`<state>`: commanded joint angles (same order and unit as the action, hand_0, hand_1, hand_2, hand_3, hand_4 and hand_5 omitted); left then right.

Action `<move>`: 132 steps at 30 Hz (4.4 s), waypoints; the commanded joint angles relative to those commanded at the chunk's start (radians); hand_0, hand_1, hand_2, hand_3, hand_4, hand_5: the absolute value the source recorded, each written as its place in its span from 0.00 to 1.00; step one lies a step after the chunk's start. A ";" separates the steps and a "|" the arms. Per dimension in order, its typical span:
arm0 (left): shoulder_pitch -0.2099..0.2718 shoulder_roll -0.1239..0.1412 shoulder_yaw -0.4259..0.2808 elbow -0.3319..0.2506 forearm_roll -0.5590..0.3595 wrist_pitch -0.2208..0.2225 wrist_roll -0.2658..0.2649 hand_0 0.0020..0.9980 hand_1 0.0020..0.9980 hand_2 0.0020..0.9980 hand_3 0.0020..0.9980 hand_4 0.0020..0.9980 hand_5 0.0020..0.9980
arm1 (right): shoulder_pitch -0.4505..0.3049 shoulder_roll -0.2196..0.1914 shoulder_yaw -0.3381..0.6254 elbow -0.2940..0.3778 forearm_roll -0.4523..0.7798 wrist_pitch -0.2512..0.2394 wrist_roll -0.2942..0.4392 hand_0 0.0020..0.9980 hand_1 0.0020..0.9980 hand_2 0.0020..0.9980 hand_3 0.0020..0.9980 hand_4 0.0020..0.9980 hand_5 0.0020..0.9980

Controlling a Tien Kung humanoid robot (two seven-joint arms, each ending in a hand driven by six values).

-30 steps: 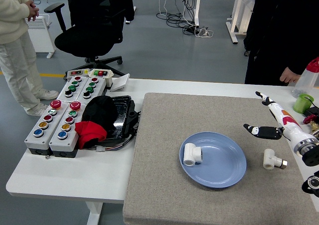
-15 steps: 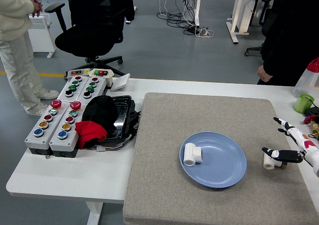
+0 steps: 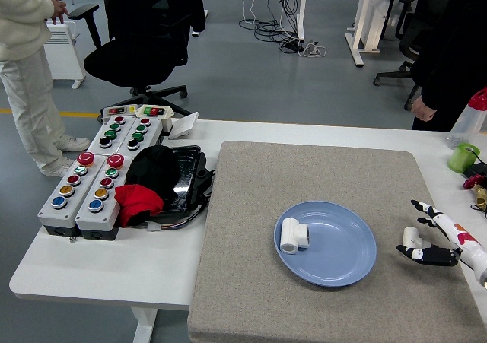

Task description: Pick pipe place plate twice

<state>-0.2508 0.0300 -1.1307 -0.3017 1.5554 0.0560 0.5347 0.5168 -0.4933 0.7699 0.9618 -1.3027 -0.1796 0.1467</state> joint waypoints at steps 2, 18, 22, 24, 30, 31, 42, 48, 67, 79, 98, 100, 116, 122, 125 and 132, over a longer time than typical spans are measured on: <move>0.002 0.000 0.001 0.000 -0.002 0.000 0.000 0.65 0.64 0.64 0.56 0.40 1.00 | 0.005 0.003 -0.016 -0.019 0.011 -0.009 0.026 0.85 0.82 0.93 0.95 0.85 0.47; 0.000 0.000 0.007 0.000 -0.012 0.001 -0.001 0.65 0.64 0.64 0.56 0.39 1.00 | 0.005 0.007 -0.068 -0.050 -0.040 -0.079 0.092 0.58 0.66 0.66 0.80 0.75 0.23; 0.000 -0.001 0.009 0.000 -0.014 0.002 -0.001 0.65 0.64 0.64 0.56 0.39 1.00 | 0.010 0.009 -0.077 -0.068 -0.107 -0.096 0.067 0.58 0.66 0.66 0.80 0.75 0.23; 0.001 -0.001 0.010 0.001 -0.017 0.003 -0.002 0.65 0.64 0.64 0.56 0.39 1.00 | 0.011 0.009 -0.078 -0.075 -0.124 -0.097 0.061 0.57 0.65 0.61 0.71 0.69 0.17; 0.000 -0.001 0.011 0.001 -0.019 0.003 -0.003 0.65 0.64 0.64 0.56 0.39 1.00 | 0.012 0.009 -0.080 -0.085 -0.124 -0.099 0.071 0.42 0.55 0.54 0.66 0.67 0.16; 0.000 -0.001 0.011 0.001 -0.019 0.003 -0.003 0.65 0.64 0.64 0.56 0.39 1.00 | 0.012 0.009 -0.082 -0.086 -0.119 -0.108 0.075 0.42 0.55 0.54 0.66 0.67 0.16; -0.001 -0.002 0.014 0.000 -0.023 0.002 -0.002 0.65 0.64 0.64 0.56 0.39 1.00 | 0.002 0.001 -0.058 -0.037 -0.095 -0.157 0.104 0.27 0.42 0.48 0.59 0.61 0.19; -0.001 -0.001 0.014 0.001 -0.022 0.002 -0.004 0.65 0.64 0.64 0.56 0.39 1.00 | -0.003 -0.021 -0.047 0.101 -0.102 -0.172 0.088 0.27 0.43 0.47 0.59 0.59 0.19; 0.000 -0.002 0.021 0.000 -0.034 0.002 -0.002 0.65 0.64 0.64 0.56 0.39 1.00 | 0.062 0.077 -0.177 0.256 -0.194 -0.037 -0.175 1.00 0.94 1.00 1.00 0.84 0.49; -0.001 -0.002 0.019 0.000 -0.032 0.001 -0.002 0.65 0.64 0.64 0.56 0.39 1.00 | 0.018 0.057 -0.085 0.300 -0.154 -0.071 -0.118 1.00 0.95 1.00 1.00 0.90 0.51; 0.011 -0.007 0.017 -0.006 -0.019 -0.014 0.010 0.65 0.64 0.64 0.56 0.39 1.00 | -0.325 0.162 0.628 0.423 0.501 -0.071 -0.006 0.82 0.77 0.81 0.82 0.54 0.48; 0.013 -0.008 0.018 -0.008 -0.015 -0.019 0.013 0.65 0.64 0.64 0.56 0.39 1.00 | -0.360 0.166 0.696 0.427 0.586 -0.043 -0.034 0.82 0.77 0.81 0.82 0.54 0.48; 0.025 -0.013 0.017 -0.009 -0.007 -0.028 0.015 0.65 0.64 0.64 0.56 0.39 1.00 | -0.473 0.189 0.823 0.389 0.797 0.087 -0.087 0.83 0.78 0.80 0.78 0.52 0.70; 0.022 -0.013 0.021 -0.006 -0.014 -0.023 0.008 0.65 0.64 0.64 0.56 0.39 1.00 | -0.469 0.189 0.832 0.386 0.798 0.084 -0.089 0.83 0.78 0.79 0.78 0.52 0.72; 0.019 -0.013 0.024 -0.004 -0.020 -0.020 0.004 0.65 0.64 0.64 0.56 0.39 1.00 | -0.467 0.192 0.832 0.393 0.804 0.073 -0.101 0.83 0.78 0.79 0.78 0.52 0.72; 0.014 -0.013 0.027 0.001 -0.026 -0.013 -0.007 0.65 0.64 0.64 0.56 0.39 1.00 | -0.461 0.192 0.822 0.417 0.827 0.069 -0.113 0.83 0.78 0.79 0.78 0.52 0.74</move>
<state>-0.2370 0.0165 -1.1042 -0.3009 1.5292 0.0431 0.5278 0.0561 -0.3016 1.5921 1.3785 -0.4756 -0.1102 0.0339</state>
